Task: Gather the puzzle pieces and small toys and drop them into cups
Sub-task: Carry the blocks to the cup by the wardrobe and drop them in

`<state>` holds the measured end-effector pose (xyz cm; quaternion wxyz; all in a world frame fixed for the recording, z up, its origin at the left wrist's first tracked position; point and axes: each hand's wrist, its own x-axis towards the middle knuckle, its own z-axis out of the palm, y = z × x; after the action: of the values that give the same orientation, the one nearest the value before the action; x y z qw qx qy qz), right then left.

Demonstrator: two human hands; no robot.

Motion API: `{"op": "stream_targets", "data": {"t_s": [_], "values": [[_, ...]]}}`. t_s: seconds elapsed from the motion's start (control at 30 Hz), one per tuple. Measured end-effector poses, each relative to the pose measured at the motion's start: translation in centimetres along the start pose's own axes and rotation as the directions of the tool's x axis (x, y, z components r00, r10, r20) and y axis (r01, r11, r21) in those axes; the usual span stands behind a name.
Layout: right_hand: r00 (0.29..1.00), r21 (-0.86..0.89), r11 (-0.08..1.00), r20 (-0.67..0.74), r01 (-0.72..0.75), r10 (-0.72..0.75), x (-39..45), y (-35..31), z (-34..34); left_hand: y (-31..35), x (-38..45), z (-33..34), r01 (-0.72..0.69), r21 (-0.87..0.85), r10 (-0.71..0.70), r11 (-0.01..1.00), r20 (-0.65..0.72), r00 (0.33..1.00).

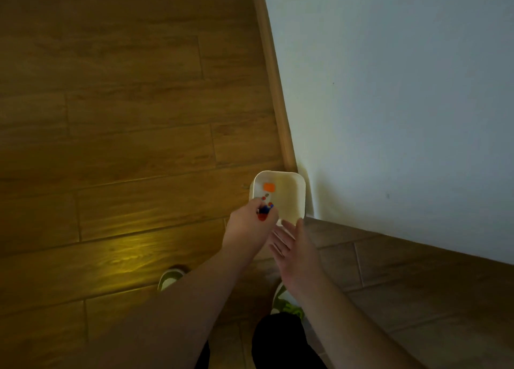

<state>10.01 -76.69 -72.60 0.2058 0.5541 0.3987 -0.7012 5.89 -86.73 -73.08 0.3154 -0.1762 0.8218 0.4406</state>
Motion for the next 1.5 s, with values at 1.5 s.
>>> {"op": "stream_targets", "data": {"t_s": [1.5], "values": [[0.889,-0.901,0.096,0.394,0.424,-0.234,-30.7,-10.7,-2.0,15.4,-22.8,-18.9,-0.412,0.840,0.186,0.354,0.368,0.911]]}}
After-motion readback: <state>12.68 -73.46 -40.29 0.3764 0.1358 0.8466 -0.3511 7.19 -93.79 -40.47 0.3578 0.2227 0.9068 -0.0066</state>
